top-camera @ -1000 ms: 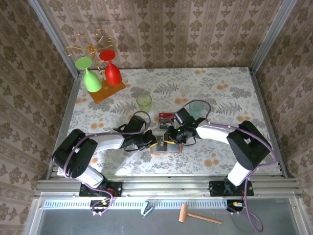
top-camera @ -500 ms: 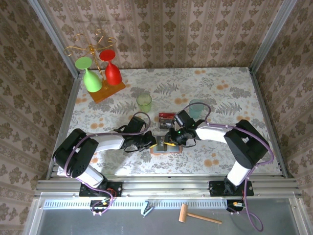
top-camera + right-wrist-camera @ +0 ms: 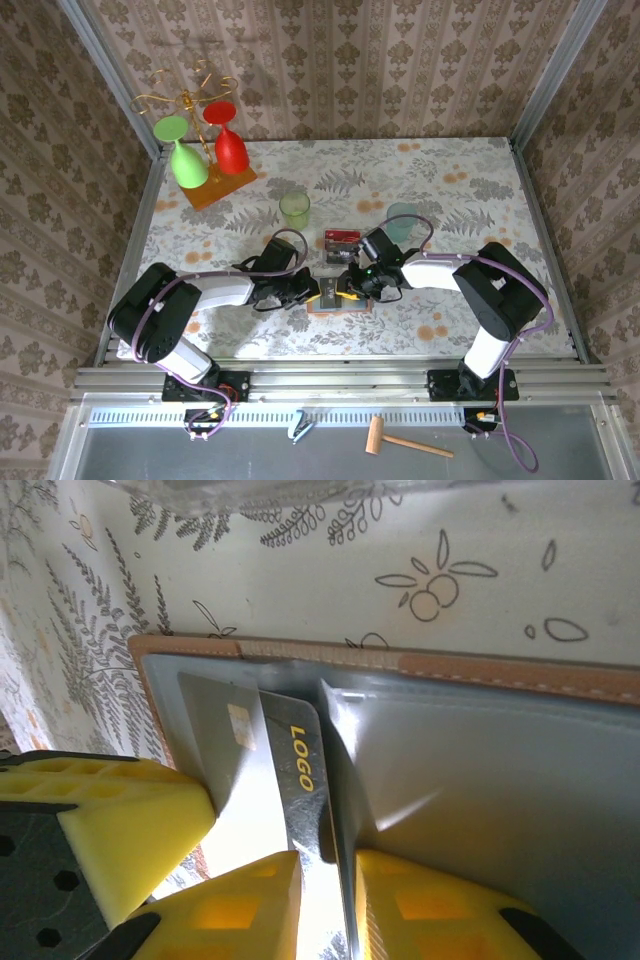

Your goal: Take the credit cards out of the card holder

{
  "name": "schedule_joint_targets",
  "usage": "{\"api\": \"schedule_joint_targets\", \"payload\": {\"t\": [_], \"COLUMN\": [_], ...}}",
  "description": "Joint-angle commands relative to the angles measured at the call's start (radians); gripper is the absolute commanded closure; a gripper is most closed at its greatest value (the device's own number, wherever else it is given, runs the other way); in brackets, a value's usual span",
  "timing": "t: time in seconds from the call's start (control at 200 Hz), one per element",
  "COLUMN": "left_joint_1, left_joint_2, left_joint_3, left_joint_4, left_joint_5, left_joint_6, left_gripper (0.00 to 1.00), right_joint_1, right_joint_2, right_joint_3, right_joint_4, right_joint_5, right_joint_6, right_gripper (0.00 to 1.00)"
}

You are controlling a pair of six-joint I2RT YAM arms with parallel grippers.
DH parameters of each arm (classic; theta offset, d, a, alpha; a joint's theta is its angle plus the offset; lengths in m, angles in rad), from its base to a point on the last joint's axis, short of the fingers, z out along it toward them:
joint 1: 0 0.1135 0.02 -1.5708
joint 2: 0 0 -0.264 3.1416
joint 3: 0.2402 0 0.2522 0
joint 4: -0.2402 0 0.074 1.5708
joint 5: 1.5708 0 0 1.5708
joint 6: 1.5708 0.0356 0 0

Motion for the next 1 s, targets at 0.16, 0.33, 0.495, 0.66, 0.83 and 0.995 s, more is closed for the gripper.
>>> {"api": "schedule_joint_targets", "payload": {"t": [0.16,0.33,0.495,0.66,0.83,0.995], "left_joint_1": [0.004,0.005,0.003,0.004,0.002,0.002], "left_joint_2": [0.017,0.016,0.016,0.014,0.012,0.013], "left_joint_3": [-0.018,-0.011,-0.004,-0.001,0.004,0.007], "left_joint_4": [-0.045,-0.054,-0.066,-0.071,-0.075,-0.077], "left_joint_5": [-0.01,-0.012,-0.012,-0.013,-0.013,-0.013], "left_joint_6": [0.013,0.016,0.019,0.019,0.018,0.022], "left_gripper": [0.97,0.97,0.97,0.97,0.97,0.97], "right_joint_1": [-0.016,-0.019,-0.022,-0.029,-0.043,-0.058], "right_joint_2": [-0.016,-0.015,0.003,-0.016,-0.057,-0.094], "right_joint_3": [-0.061,-0.075,-0.087,-0.097,-0.1,-0.101], "right_joint_4": [0.112,0.156,0.19,0.174,0.11,0.049], "right_joint_5": [-0.054,-0.073,-0.084,-0.074,-0.043,-0.025], "right_joint_6": [0.057,0.07,0.082,0.075,0.043,0.011], "right_gripper": [0.82,0.84,0.86,0.89,0.91,0.92]}}
